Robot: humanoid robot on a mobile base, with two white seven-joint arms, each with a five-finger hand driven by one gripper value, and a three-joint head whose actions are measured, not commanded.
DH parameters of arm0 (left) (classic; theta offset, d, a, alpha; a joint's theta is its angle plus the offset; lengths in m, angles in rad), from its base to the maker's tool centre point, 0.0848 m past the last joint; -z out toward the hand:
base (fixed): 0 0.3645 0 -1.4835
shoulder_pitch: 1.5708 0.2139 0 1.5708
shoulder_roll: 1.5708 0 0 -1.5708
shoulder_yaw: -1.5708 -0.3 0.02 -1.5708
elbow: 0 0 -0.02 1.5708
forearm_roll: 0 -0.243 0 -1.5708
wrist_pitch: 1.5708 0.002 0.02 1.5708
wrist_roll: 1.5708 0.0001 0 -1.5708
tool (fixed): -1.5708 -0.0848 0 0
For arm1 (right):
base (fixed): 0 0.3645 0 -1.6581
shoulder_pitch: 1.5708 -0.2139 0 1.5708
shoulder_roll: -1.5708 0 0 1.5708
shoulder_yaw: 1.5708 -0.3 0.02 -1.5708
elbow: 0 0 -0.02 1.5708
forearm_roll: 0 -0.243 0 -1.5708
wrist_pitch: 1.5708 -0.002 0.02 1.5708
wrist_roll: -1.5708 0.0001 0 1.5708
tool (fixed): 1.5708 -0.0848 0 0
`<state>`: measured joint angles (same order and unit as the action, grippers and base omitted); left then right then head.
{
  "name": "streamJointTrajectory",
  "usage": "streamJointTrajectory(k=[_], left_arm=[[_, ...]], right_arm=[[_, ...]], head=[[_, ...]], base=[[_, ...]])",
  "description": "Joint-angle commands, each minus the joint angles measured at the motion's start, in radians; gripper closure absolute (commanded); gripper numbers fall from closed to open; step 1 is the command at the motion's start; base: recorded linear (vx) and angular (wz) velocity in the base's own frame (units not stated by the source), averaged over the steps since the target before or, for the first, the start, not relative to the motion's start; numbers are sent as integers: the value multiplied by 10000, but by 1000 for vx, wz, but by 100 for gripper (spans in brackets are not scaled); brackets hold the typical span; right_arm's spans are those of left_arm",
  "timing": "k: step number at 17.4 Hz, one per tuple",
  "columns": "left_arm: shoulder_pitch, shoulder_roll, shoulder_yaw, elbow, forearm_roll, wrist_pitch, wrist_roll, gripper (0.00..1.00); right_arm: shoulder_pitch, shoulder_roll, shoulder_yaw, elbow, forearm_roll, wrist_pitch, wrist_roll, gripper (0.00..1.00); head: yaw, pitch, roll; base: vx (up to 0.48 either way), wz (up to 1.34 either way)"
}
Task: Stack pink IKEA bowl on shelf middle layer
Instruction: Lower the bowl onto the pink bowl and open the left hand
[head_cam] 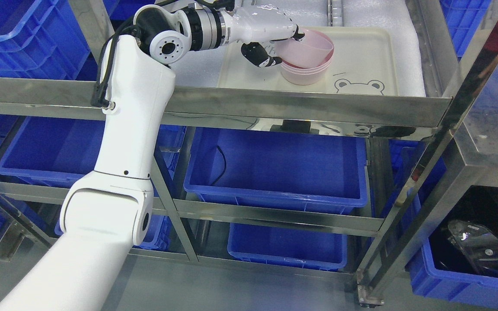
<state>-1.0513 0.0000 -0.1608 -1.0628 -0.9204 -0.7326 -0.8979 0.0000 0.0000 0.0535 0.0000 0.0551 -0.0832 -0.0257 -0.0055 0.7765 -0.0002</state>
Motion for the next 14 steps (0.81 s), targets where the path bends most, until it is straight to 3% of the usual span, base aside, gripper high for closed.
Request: streamJointTrajectory(k=[1, 6, 9, 11, 14], left_arm=[[-164, 175, -79, 458, 15, 116, 66, 28], [-516, 175, 517, 197, 717, 146, -285, 10], [-701, 175, 688, 91, 3793, 391, -746, 7], [-564, 175, 596, -536, 5546, 1171, -686, 6], [33, 175, -825, -1410, 7238, 1910, 1024, 1]], right_arm=[[230, -175, 2, -175, -14, 4, -4, 0], [230, -175, 2, -175, 1, 4, -4, 0], [230, -175, 2, -175, 1, 4, -4, 0], [230, -175, 2, -175, 1, 4, -4, 0], [230, -175, 2, -175, 1, 4, -4, 0]], head=[[0, 0, 0], [0, 0, 0], [0, 0, 0], [0, 0, 0], [0, 0, 0]], base=[[0, 0], [0, 0], [0, 0], [0, 0], [0, 0]])
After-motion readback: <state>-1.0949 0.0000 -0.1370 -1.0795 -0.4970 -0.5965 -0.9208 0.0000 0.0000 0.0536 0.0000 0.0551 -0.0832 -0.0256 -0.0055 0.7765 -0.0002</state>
